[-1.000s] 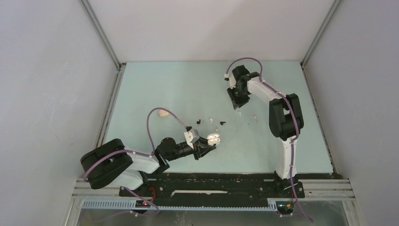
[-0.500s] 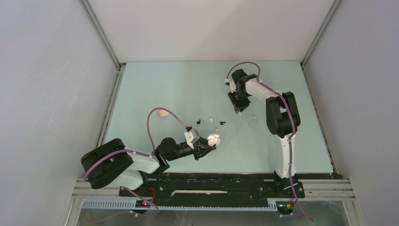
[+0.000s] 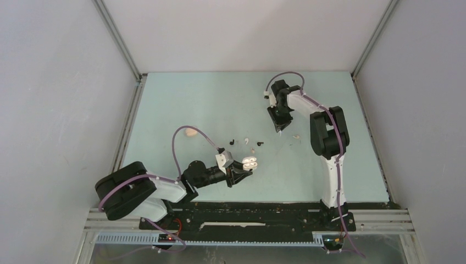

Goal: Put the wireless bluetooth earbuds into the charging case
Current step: Pick up the left earbud from the center of the board, then insert the left earbud into the left side groove of the charging case.

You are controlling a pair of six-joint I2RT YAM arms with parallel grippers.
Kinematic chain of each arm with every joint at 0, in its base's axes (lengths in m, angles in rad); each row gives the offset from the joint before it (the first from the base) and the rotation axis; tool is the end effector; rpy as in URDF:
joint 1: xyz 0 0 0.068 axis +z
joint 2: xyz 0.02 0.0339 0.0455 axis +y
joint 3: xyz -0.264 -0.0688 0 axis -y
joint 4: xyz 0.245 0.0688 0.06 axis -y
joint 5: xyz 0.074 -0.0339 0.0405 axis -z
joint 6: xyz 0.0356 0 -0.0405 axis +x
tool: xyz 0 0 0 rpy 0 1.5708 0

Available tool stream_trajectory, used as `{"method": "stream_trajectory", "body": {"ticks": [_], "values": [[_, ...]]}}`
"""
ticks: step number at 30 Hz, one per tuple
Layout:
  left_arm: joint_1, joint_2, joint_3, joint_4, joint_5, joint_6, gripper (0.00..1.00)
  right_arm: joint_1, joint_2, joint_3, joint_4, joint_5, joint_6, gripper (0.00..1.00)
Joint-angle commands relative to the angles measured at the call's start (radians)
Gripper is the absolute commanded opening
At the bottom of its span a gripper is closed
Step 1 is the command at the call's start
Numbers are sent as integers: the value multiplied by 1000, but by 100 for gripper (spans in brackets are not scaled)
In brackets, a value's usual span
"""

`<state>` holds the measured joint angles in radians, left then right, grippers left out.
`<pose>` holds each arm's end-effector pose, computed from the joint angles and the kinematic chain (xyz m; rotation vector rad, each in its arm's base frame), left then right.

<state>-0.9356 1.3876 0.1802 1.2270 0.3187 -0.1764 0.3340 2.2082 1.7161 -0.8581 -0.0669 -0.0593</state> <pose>0.1233 -0.1860 0.1675 0.8590 1.4264 -1.1087 0.4200 0.1482 0.1559 -0.5829 2.8704 0.1415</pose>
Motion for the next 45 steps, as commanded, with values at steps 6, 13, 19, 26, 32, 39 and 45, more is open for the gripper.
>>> {"method": "stream_trajectory", "body": {"ticks": [6, 13, 19, 26, 32, 39, 45], "values": [[4, 9, 23, 57, 22, -7, 0, -1, 6, 37, -23, -11, 8, 15], [4, 25, 32, 56, 30, -17, 1, -5, -199, -97, 33, -45, -15, 10], [4, 48, 51, 57, 66, -35, 1, -15, -487, -264, 112, -237, -78, 9], [4, 67, 66, 74, 83, -73, 1, -15, -745, -368, 192, -439, -85, 7], [1, 23, 84, 75, 48, -89, 1, -10, -914, -368, 291, -512, -140, 4], [1, -13, 179, 62, 33, -137, 0, 51, -1054, -324, 373, -575, -164, 0], [-11, -82, 310, -37, 19, -170, 0, 110, -1090, -251, 338, -621, -80, 0]]}}
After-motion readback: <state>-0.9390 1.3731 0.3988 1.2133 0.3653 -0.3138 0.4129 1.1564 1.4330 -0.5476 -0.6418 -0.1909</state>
